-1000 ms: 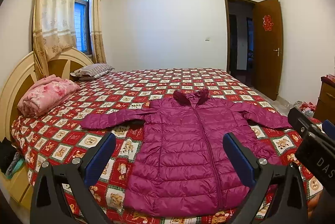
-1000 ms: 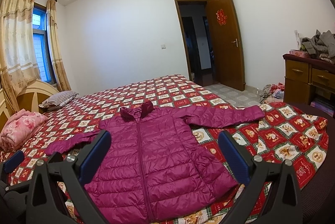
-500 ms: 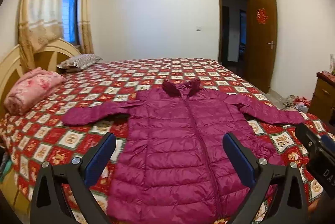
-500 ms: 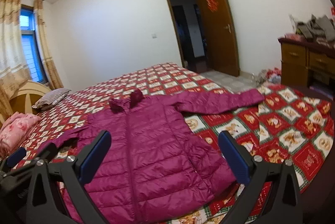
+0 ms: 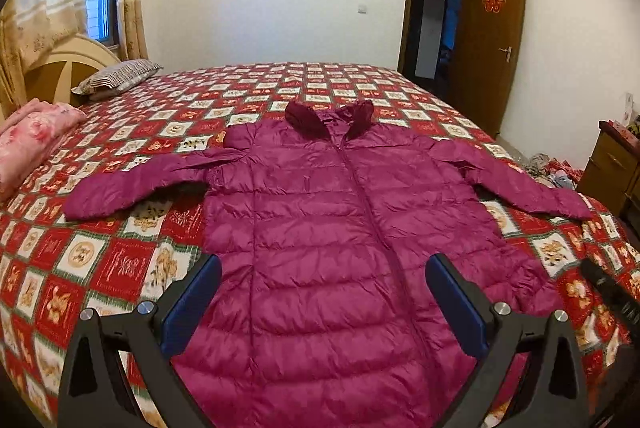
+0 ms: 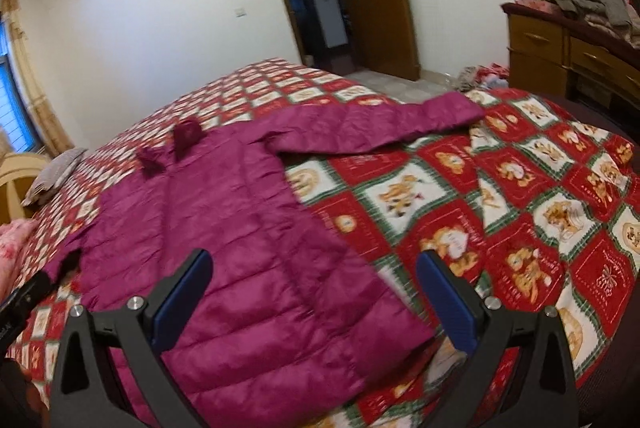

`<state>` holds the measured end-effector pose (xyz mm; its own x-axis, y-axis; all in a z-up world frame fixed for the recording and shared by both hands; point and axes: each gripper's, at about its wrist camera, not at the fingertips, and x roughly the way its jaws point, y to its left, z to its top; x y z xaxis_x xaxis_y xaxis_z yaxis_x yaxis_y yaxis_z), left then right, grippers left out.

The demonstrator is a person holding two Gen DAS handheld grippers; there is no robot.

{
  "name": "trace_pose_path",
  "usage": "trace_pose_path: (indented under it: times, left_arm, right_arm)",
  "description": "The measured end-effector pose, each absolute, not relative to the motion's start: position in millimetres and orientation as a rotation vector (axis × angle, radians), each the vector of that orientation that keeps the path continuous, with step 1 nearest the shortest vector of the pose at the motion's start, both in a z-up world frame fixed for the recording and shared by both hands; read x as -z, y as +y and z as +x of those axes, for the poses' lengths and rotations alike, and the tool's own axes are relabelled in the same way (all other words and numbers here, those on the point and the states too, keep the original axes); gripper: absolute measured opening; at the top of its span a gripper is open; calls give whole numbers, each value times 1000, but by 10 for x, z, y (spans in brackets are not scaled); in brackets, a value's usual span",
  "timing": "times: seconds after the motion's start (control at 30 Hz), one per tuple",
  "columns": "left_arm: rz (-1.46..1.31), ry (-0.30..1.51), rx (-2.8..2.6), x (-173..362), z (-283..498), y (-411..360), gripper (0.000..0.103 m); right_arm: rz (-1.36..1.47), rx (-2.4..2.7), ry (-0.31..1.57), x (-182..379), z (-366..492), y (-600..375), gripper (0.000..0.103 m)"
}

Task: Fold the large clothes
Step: 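Move the right tool to the jacket's sleeve and close on its cuff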

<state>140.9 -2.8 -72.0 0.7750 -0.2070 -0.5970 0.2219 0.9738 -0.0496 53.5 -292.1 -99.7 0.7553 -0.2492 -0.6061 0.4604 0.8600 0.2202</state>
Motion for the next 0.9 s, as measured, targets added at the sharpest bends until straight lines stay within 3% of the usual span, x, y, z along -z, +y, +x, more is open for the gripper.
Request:
trace_pose_path:
  times: [0.3, 0.4, 0.8, 0.9]
  left_arm:
    - [63, 652, 122, 815, 2302, 299, 102]
    - [73, 663, 91, 861, 2584, 366, 102]
    - [57, 691, 79, 1199, 3051, 390, 102]
    - [79, 684, 56, 1337, 3133, 393, 102]
  right_arm:
    - [479, 607, 570, 794, 816, -3994, 103]
    - [558, 695, 562, 775, 914, -4458, 98]
    - [628, 784, 676, 1130, 1436, -5371, 93]
    - [618, 789, 722, 1260, 1586, -5434, 81]
